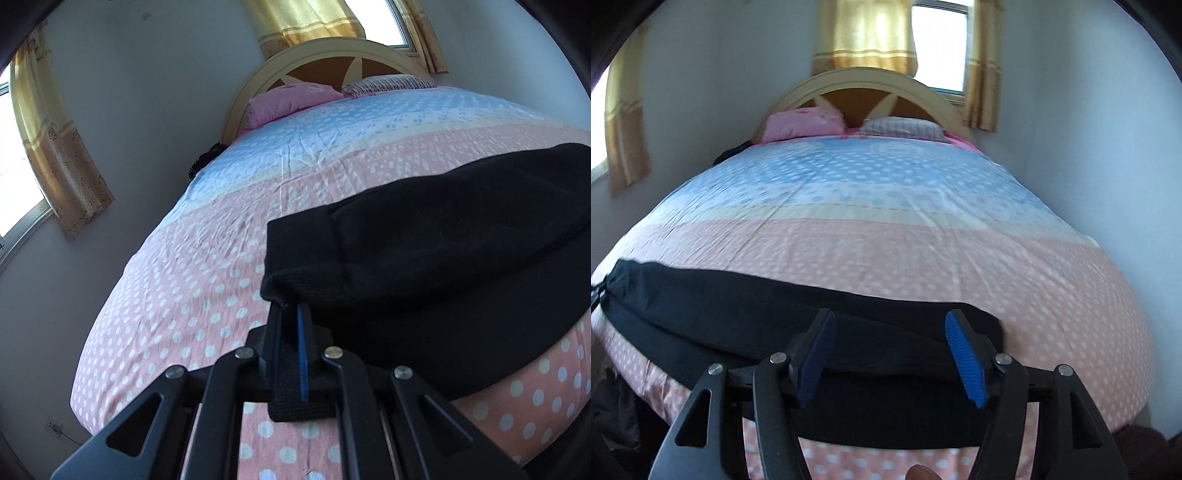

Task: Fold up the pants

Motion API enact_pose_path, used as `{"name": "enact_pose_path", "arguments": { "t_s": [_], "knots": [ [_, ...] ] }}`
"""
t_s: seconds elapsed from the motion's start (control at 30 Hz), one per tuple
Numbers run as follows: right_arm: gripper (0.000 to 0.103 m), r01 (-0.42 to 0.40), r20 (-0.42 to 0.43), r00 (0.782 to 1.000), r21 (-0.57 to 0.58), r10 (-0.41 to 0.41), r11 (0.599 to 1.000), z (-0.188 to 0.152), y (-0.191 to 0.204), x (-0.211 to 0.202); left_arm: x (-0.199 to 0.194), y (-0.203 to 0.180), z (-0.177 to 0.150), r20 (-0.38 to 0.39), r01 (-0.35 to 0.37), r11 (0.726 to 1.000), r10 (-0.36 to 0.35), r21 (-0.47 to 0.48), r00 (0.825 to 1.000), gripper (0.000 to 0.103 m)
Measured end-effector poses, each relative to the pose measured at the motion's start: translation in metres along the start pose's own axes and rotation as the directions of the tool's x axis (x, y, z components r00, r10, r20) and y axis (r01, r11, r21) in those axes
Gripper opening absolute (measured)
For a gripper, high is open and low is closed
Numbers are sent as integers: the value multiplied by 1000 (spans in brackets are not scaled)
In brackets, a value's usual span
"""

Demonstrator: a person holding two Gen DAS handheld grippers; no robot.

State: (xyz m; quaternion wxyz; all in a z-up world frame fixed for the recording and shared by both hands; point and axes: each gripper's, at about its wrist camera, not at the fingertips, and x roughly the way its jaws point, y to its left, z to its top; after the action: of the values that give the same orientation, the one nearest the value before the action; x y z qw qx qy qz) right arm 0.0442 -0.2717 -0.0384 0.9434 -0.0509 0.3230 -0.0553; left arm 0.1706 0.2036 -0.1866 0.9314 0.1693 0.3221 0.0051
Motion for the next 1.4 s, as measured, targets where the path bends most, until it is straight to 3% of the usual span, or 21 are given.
{"name": "enact_pose_path", "arguments": {
  "t_s": [0.1,0.17,0.27,0.43,0.5,0.6,0.63,0.77,0.8,0.9,1.17,1.3,1.4],
  "knots": [
    [63,-98,-34,995,-168,93,981,7,79,26,1,1,-2,-2,5,1000,-5,-4,1000,8],
    [63,-171,-75,985,-266,156,949,4,130,47,3,2,-1,-5,7,1000,-7,-6,1000,8],
    [63,-214,-107,977,-395,186,894,-4,189,70,3,4,-1,-8,17,1000,-17,-20,1000,8],
    [63,-251,-155,967,-488,201,836,-18,236,94,3,4,-5,-2,33,999,-33,-36,999,8],
    [60,-239,-154,970,-510,186,826,-22,243,100,3,5,-5,0,39,999,-39,-38,999,8],
    [51,-250,-159,967,-472,197,845,-18,236,104,4,6,-5,2,46,998,-46,-39,999,8],
    [42,-240,-158,970,-465,187,852,-16,237,107,4,6,-5,2,47,998,-47,-39,999,8],
    [27,-237,-163,970,-441,182,866,-13,230,114,6,8,-1,0,58,997,-58,-51,998,8],
    [15,-231,-162,971,-449,176,863,-14,232,115,6,8,-1,-2,62,996,-62,-57,998,8],
    [3,-219,-140,975,-454,174,864,-10,234,114,6,14,2,-8,85,994,-86,-73,996,8],
    [3,-233,-64,971,-445,229,865,3,225,61,-10,41,9,39,165,971,-161,-174,986,7],
    [3,-251,-112,968,-482,225,840,-14,234,67,-14,45,1,41,189,964,-184,-188,982,7],
    [3,-274,-153,961,-461,229,844,-24,236,82,-12,42,-10,19,191,964,-191,-184,981,7]
  ]
}}
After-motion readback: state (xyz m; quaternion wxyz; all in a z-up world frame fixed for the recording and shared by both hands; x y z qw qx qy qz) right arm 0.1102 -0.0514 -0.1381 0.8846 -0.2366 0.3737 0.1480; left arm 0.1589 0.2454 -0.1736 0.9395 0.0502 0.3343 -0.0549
